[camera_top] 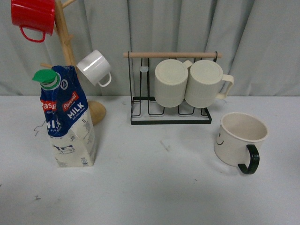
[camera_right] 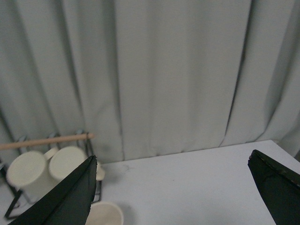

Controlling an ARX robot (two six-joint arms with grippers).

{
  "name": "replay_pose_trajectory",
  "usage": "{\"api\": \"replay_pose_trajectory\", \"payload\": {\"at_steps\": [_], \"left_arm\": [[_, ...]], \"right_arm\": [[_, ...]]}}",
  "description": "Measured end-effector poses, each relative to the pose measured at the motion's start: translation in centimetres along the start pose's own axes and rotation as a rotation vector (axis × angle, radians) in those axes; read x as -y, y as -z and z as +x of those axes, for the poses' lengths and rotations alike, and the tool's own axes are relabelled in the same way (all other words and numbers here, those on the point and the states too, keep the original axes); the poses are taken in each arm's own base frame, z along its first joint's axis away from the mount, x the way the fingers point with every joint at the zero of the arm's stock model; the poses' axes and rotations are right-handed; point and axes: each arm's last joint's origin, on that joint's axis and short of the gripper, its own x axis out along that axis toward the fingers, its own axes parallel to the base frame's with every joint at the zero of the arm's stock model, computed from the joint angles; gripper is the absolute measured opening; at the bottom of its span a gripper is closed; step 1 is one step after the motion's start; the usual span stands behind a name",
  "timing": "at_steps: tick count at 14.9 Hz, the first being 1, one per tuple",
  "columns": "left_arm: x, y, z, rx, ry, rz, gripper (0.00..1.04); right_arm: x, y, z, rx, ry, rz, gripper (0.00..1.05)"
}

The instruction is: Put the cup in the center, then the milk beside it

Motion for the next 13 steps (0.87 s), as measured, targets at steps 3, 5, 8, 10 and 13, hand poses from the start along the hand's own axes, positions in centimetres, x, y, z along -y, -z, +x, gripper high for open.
{"api": "replay_pose_trajectory", "payload": {"at_steps": [3,5,8,10,13], "left_arm": [[0.0,0.0,0.0,0.0,0.0,0.0,0.98],[0.0,0.0,0.0,0.0,0.0,0.0,0.98],[0.0,0.0,0.0,0.0,0.0,0.0,0.98],[0.0,0.0,0.0,0.0,0.0,0.0,0.98],[0.0,0.0,0.0,0.0,0.0,0.0,0.98]], "right_arm": [[1.7,-1.9,9.2,-0.145,0.128,0.113,0.98],[1.4,0.3,14.3,-0.357,0.126,0.15,0.98],[-0.6,5.0,19.3,-0.62,0.085,0.155,0.98],[-1.6,7.9,20.9,-0.711,0.067,0.14,0.98],[-3.3,11.5,22.0,-0.829,0.017,0.119,0.98]]}}
